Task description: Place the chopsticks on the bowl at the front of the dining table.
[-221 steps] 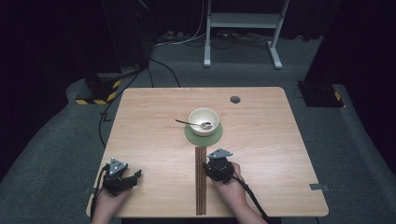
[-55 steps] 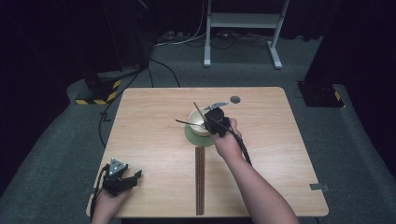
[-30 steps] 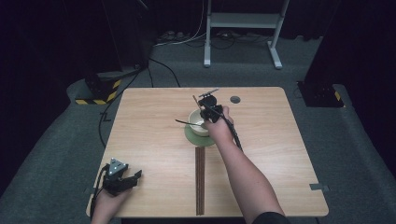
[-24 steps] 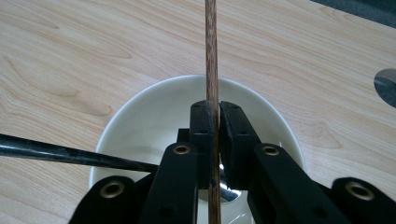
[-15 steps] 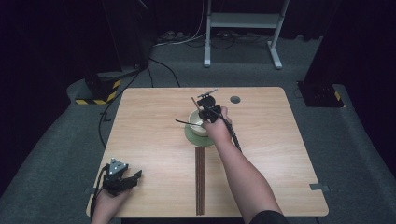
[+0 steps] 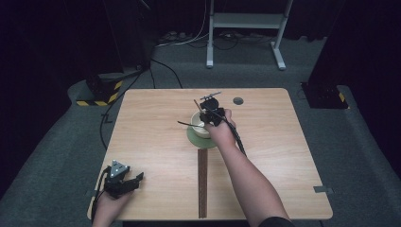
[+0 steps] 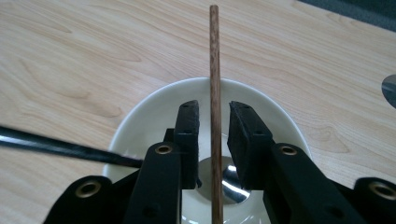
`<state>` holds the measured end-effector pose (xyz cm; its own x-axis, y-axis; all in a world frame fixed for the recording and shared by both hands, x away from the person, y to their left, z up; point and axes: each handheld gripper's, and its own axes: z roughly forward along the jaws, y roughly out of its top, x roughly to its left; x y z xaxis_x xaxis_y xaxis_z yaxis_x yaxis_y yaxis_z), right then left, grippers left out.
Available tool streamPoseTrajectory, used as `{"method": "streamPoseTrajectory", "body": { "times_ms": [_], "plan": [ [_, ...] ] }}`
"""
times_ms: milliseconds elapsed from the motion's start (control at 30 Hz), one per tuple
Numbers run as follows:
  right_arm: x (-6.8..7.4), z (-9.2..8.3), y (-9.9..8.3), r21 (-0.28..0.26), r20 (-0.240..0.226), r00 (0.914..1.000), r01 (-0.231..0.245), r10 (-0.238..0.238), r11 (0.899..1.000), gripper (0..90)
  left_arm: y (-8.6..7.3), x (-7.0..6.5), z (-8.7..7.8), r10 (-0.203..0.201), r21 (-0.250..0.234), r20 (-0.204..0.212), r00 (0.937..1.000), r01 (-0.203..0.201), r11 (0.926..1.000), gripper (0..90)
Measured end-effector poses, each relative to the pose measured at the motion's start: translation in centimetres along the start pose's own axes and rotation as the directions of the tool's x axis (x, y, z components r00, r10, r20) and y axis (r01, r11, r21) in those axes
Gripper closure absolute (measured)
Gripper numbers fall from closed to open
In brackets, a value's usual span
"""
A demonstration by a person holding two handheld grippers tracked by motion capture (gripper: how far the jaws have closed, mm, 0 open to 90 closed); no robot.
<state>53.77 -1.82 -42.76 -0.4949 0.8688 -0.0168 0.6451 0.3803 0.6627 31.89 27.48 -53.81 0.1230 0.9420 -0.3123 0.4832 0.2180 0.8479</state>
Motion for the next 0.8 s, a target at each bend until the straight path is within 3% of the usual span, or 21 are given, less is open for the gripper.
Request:
{"method": "streamPoseTrajectory", "body": {
  "times_ms": [267, 367, 533, 667, 800],
  "plan": [
    [0.4, -3.6, -2.9, -0.034, -0.021, 0.9996, 0.020, -0.021, 0.999, 68.9, 0.0, 0.0, 0.0, 0.013, 0.005, 0.001, 0.9999, -0.013, 0.9999, 34.2],
    [0.5, -5.6, -5.2, -0.069, -0.047, 0.9988, -0.010, 0.007, 0.998, 70.0, 0.0, 0.0, 0.0, 0.008, 0.006, 0.001, 1.0000, -0.008, 1.0000, 34.2],
    [1.0, -7.1, -7.2, -0.086, -0.058, 0.9983, -0.004, -0.001, 0.996, 69.8, 0.0, 0.0, 0.0, 0.008, 0.007, 0.001, 1.0000, -0.008, 0.9999, 34.2],
    [2.0, -9.2, -10.0, -0.128, -0.079, 0.9957, 0.039, -0.049, 0.991, 68.3, 0.0, 0.1, -0.1, 0.017, 0.009, 0.000, 0.9999, -0.017, 0.9998, 34.3],
    [2.5, -9.9, -11.6, -0.136, -0.104, 0.9930, 0.040, -0.054, 0.990, 68.3, 0.0, 0.0, 0.0, 0.014, 0.007, 0.000, 0.9999, -0.014, 0.9999, 34.3]
  ]
}}
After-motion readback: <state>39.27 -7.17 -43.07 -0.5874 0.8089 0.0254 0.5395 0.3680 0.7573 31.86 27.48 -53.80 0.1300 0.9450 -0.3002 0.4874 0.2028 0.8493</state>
